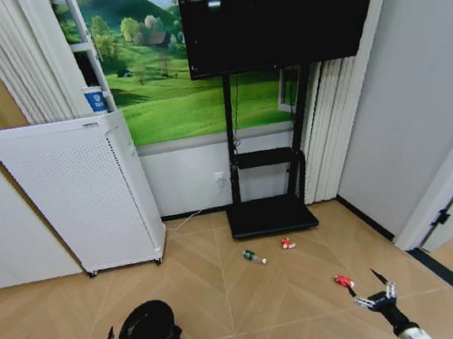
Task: Pick up the trash bin and place the garbage on the floor into it.
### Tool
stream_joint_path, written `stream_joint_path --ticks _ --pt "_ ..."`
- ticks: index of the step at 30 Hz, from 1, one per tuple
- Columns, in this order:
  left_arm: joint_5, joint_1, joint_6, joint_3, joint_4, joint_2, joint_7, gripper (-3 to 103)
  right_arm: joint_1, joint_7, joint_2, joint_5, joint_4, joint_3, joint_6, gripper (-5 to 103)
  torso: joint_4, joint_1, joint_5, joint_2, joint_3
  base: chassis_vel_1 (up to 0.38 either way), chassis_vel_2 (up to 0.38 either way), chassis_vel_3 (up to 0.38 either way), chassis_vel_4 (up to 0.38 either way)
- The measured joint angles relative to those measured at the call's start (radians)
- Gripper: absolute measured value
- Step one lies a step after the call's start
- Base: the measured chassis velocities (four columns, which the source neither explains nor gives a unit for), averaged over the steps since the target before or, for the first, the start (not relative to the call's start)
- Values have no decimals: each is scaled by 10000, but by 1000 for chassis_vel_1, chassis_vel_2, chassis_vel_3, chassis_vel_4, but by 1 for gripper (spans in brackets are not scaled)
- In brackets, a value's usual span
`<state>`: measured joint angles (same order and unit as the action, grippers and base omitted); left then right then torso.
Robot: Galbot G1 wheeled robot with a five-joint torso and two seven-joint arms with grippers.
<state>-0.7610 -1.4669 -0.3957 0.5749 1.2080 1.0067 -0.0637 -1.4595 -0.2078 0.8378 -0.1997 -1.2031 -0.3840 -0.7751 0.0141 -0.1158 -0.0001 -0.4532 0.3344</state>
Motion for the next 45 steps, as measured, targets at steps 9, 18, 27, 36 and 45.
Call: stream_joint_path --ticks 9,18,27,36,45 --pt "133 125 -27 -228 4 166 -84 100 -197 264 -28 -252 -195 -237 -197 100 1 0 1 0 0 0 0 0 0" --pt "319 42 158 -99 314 21 -173 100 -92 333 27 -264 -60 -336 -221 100 0 3 2 15 -9 0 0 0 0" --pt "404 -61 179 24 462 -28 -105 100 -96 332 89 -257 -48 -310 -224 100 1 120 1 318 -195 0 0 0 0" --pt "413 -115 185 39 551 5 -81 100 -160 340 84 -314 -119 -339 -228 100 0 273 0 725 -452 0 0 0 0" --pt "395 -180 185 95 644 12 -57 100 -253 395 108 -302 -255 -420 -233 100 1 420 1 1114 -691 0 0 0 0"
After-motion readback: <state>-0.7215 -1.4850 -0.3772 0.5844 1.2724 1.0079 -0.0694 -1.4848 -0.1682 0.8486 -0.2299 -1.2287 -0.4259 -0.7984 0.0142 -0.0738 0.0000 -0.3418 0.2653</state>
